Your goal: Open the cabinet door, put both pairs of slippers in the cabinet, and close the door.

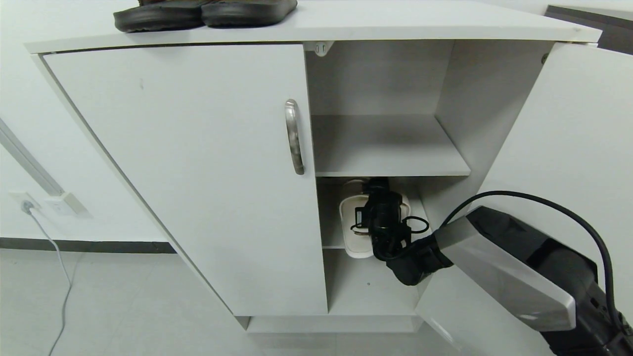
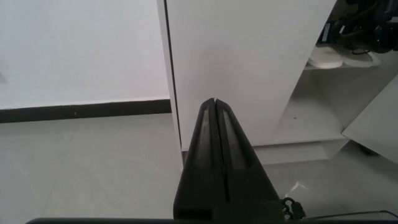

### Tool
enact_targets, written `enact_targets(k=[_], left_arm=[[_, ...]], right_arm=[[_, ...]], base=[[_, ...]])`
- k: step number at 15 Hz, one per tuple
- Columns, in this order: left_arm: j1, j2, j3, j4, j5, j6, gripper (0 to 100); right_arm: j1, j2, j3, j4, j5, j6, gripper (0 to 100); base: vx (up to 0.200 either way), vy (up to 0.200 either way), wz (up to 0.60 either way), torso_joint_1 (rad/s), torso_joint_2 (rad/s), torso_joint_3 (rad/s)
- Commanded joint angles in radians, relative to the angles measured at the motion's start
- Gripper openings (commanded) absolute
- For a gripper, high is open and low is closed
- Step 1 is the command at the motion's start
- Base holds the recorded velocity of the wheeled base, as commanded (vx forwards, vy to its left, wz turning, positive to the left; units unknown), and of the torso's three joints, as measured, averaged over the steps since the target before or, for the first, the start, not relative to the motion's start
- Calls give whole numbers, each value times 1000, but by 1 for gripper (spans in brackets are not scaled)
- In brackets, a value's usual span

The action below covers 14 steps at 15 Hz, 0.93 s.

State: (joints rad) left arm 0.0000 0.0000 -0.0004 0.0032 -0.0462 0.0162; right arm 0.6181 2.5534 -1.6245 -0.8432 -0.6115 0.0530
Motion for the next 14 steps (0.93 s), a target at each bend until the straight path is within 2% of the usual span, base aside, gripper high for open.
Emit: enact_targets(k=[1,11,12,14], left_arm=[[0,2,0,0,0,1,0],[0,2,0,0,0,1,0],[0,2,0,0,0,1,0],[0,2,0,0,0,1,0]], right_arm=[[-4,24,-58,21,-1,1,0],[-23,70,-124,62,-1,5,0],[-23,70,-124,62,-1,5,100],[-21,68,-118,61,-1,5,100]], base=[[0,0,0,0,0,0],[0,0,0,0,0,0],[0,0,0,0,0,0],[0,0,0,0,0,0]])
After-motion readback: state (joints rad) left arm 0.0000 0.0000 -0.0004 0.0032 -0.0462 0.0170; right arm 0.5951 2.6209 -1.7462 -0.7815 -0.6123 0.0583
